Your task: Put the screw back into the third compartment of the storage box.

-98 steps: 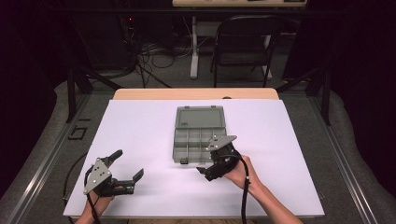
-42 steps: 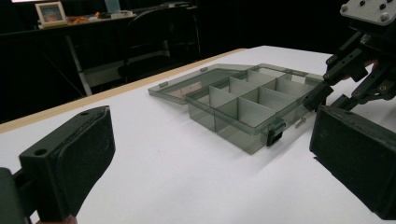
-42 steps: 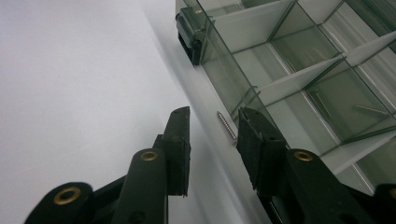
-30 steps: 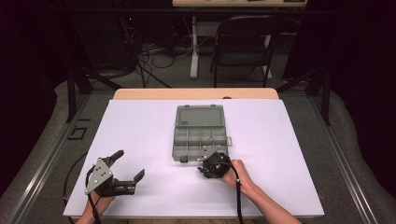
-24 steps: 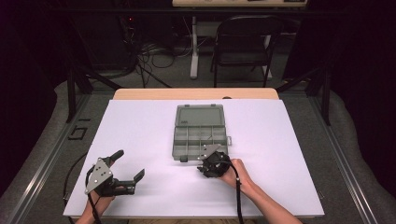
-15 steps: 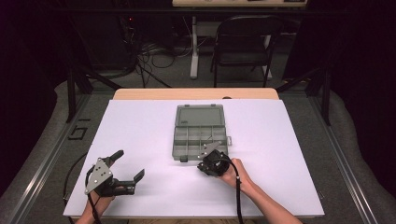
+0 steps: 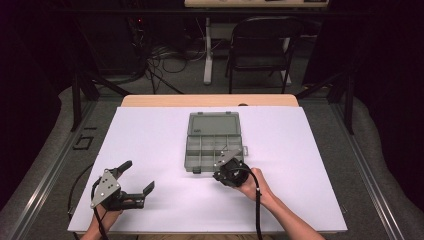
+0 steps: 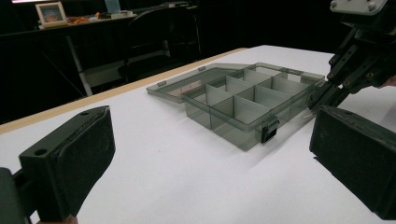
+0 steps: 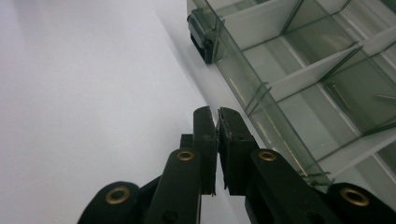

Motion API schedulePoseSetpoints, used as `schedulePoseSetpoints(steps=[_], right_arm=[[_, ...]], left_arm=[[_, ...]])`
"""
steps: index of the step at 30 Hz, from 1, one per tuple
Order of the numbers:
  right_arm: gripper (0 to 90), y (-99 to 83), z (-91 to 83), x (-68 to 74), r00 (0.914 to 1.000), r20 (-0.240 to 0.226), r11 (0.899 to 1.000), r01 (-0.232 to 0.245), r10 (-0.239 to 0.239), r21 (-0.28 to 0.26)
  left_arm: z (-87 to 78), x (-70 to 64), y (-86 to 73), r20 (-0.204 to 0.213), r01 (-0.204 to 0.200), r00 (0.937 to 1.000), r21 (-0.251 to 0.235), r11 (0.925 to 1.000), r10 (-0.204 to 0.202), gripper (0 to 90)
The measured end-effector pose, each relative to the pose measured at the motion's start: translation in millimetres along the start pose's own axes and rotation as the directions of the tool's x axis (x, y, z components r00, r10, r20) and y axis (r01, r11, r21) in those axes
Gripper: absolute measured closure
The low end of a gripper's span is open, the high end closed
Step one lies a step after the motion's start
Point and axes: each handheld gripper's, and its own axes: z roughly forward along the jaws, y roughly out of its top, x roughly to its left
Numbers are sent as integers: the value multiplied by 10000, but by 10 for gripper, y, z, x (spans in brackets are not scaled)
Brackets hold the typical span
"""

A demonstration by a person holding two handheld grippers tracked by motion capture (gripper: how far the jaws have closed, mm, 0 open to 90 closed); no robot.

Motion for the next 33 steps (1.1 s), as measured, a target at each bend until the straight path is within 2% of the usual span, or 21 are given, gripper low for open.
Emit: schedulePoseSetpoints(steps=[16,33], right_arm=[[866,92,-229,-3,9995,237,9989,-191,201,-432],[866,271,-441,-285,9940,863,9944,-604,679,-864]], left_arm=[[28,-9,9,26,-74,10000,-11,10000,74,1],[3,-6,0,3,-44,10000,-1,10000,44,1]])
